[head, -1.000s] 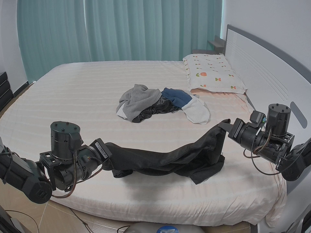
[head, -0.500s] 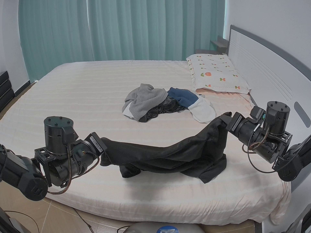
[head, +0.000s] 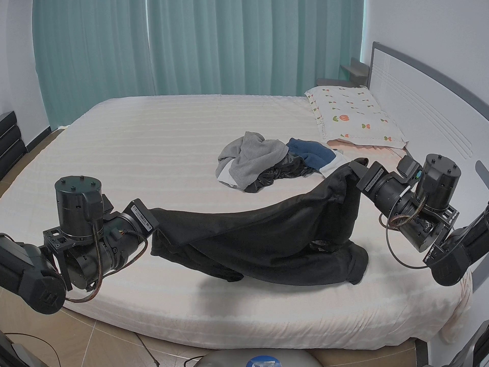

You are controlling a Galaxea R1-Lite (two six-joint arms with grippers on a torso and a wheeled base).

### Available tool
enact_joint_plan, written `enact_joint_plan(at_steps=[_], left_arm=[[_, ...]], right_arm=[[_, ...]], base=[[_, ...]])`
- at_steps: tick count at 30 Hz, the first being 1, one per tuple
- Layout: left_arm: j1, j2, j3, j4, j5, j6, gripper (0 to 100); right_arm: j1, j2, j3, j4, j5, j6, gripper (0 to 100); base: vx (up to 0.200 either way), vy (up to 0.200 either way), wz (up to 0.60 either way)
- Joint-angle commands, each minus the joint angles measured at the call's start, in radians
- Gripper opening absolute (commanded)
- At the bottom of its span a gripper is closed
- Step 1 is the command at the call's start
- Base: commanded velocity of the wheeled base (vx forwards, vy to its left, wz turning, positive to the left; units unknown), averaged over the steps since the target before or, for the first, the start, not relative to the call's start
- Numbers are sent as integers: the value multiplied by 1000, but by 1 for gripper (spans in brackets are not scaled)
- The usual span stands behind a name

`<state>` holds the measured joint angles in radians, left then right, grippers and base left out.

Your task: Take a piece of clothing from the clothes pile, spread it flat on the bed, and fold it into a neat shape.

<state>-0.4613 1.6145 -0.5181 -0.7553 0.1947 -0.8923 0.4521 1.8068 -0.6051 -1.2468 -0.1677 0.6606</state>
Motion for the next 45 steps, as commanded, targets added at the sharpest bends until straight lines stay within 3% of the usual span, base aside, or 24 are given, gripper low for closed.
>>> enact_joint_plan(at_steps=[1,45], left_arm=[[4,-4,0,-1,0,0,0],[42,-13,-10,-1,-3,0,0]], right_arm=[[0,0,1,-5,10,2,0],[5,-14,5,-75,11,10,0]], base=[[0,200,0],[0,200,0]])
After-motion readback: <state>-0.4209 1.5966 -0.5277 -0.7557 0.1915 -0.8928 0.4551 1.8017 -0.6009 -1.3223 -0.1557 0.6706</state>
